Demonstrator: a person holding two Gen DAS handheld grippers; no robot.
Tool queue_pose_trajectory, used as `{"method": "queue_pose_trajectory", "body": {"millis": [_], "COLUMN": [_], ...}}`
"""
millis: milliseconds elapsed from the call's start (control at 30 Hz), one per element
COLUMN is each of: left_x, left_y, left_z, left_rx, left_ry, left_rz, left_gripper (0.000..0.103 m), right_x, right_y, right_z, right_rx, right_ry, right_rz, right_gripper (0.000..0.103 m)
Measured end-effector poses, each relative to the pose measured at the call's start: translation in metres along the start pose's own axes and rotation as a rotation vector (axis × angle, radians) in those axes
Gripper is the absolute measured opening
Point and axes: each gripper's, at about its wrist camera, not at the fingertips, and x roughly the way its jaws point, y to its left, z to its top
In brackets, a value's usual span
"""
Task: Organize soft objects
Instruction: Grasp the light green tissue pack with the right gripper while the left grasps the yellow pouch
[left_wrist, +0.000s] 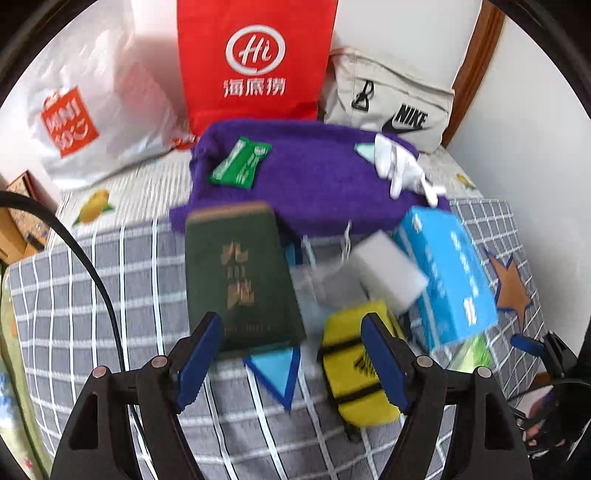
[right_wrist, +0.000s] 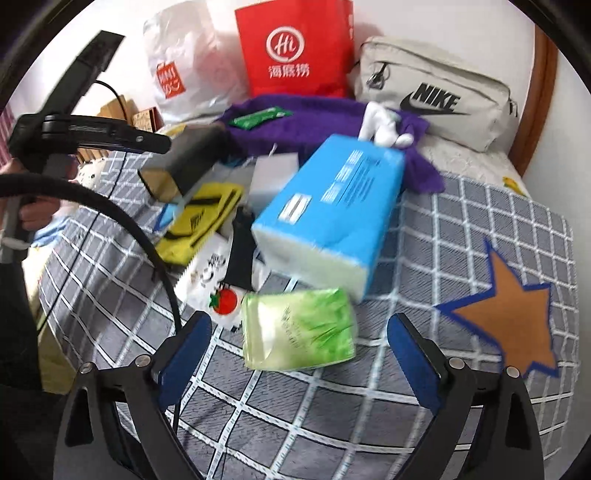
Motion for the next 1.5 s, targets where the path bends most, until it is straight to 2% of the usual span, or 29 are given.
{"method": "queue_pose_trajectory", "body": {"millis": [167, 400, 467, 533, 567, 667, 767, 867, 1000, 1133, 1267, 1500], "left_x": [-0.002, 0.001, 0.004, 0.008, 0.010, 0.017, 0.028, 0.043, 0.060, 0.065, 0.055, 0.038], "left_y": [-0.002, -0.004, -0.008, -0.015, -0.020, -0.032, -0.042, -0.050, -0.053, -0.060, -0.056, -0.035], "left_z": [-0.033, -0.067, -0.073, -0.075, -0.074, -0.070, -0.066, -0.064, -0.061, -0.061, -0.071, -0.090], "left_rx": [-0.002, -0.019, -0.024, -0.023, -0.021, -0.034, -0.036, -0.026, -0.052, -0.027, 0.016, 0.034], "left_ry": [0.014, 0.026, 0.031, 0.038, 0.040, 0.043, 0.053, 0.075, 0.100, 0.074, 0.061, 0.061], "left_rz": [-0.004, -0.024, -0.034, -0.056, -0.071, -0.126, -0.158, -0.124, -0.141, -0.087, -0.058, 0.001], "left_gripper": [0.076, 0.076, 0.076, 0.076, 0.076, 0.077, 0.083, 0.083, 0.083, 0.079, 0.077, 0.078], "right_x": [0.023, 0.047, 0.044, 0.042, 0.040, 0.034, 0.024, 0.012, 0.003, 0.001, -0.003, -0.010], "right_y": [0.007, -0.009, -0.007, -0.003, -0.002, -0.003, -0.007, -0.011, -0.012, -0.007, -0.005, -0.003], "right_z": [-0.011, -0.016, -0.019, -0.020, -0.021, -0.022, -0.025, -0.026, -0.030, -0.033, -0.038, -0.040], "right_rx": [-0.035, 0.057, 0.048, 0.017, 0.008, 0.028, 0.057, 0.077, 0.106, 0.107, 0.102, 0.111], "right_ry": [0.011, 0.005, -0.029, -0.031, -0.032, -0.029, -0.045, -0.066, -0.083, -0.087, -0.092, -0.112], "right_rz": [-0.076, -0.060, -0.068, -0.077, -0.078, -0.059, -0.061, -0.072, -0.068, -0.064, -0.060, -0.046], "right_gripper": [0.095, 0.095, 0.091, 0.078, 0.075, 0.073, 0.073, 0.073, 0.073, 0.073, 0.073, 0.073]}}
